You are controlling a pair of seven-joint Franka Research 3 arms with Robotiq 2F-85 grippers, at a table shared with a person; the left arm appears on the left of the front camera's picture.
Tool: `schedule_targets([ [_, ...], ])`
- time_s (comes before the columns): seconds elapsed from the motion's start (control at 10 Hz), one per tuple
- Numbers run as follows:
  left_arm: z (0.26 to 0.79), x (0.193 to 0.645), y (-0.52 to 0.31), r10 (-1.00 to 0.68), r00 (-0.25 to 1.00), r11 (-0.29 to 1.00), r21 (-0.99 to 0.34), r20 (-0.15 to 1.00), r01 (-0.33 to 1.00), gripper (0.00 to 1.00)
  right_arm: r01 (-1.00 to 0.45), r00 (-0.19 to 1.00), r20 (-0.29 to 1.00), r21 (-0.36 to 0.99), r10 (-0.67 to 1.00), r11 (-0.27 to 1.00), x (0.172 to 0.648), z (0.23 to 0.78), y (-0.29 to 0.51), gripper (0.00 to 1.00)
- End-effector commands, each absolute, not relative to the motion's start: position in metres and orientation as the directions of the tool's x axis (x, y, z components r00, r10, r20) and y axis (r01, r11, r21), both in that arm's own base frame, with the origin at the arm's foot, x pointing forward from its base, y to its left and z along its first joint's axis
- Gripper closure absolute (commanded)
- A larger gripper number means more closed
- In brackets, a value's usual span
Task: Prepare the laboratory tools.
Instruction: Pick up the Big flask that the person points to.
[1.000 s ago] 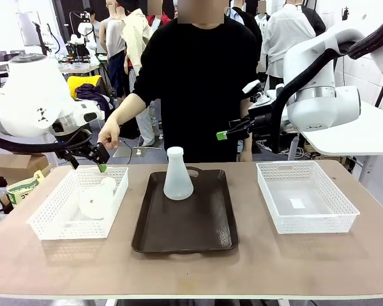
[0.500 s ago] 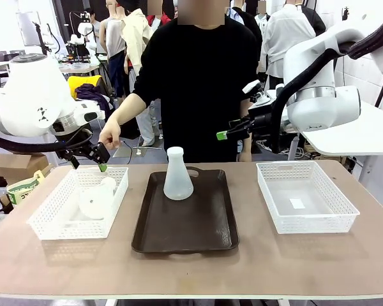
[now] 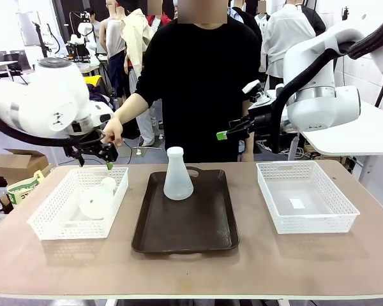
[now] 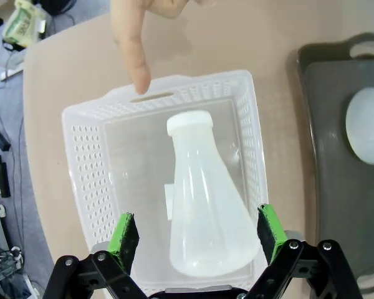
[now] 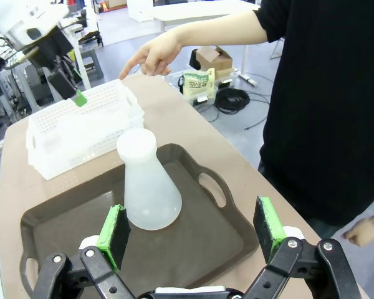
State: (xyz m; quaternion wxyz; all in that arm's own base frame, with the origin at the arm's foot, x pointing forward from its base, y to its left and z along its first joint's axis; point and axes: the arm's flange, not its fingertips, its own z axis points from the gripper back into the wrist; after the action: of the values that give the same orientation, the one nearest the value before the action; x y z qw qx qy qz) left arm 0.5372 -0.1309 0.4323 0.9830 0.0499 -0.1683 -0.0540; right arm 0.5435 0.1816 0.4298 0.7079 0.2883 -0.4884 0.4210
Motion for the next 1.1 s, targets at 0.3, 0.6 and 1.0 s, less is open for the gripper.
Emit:
schedule_targets([
  [0.3,0.39,0.582,-0.146,-0.037,0.98,0.996,0.082,0.194,0.022,0.0,-0.881,0.174,0.93,-0.001,0.325,0.473,0.548,0.431,0.183,0.0],
  [0.6,0.383,0.597,-0.13,0.03,0.986,0.999,0.026,0.167,-0.035,0.0,-0.881,0.174,0.93,-0.001,0.325,0.473,0.548,0.431,0.183,0.0],
  [1.0,0.373,0.612,-0.115,0.079,0.985,0.997,-0.029,0.156,-0.075,0.0,-0.881,0.174,0.93,-0.001,0.325,0.473,0.548,0.431,0.183,0.0],
])
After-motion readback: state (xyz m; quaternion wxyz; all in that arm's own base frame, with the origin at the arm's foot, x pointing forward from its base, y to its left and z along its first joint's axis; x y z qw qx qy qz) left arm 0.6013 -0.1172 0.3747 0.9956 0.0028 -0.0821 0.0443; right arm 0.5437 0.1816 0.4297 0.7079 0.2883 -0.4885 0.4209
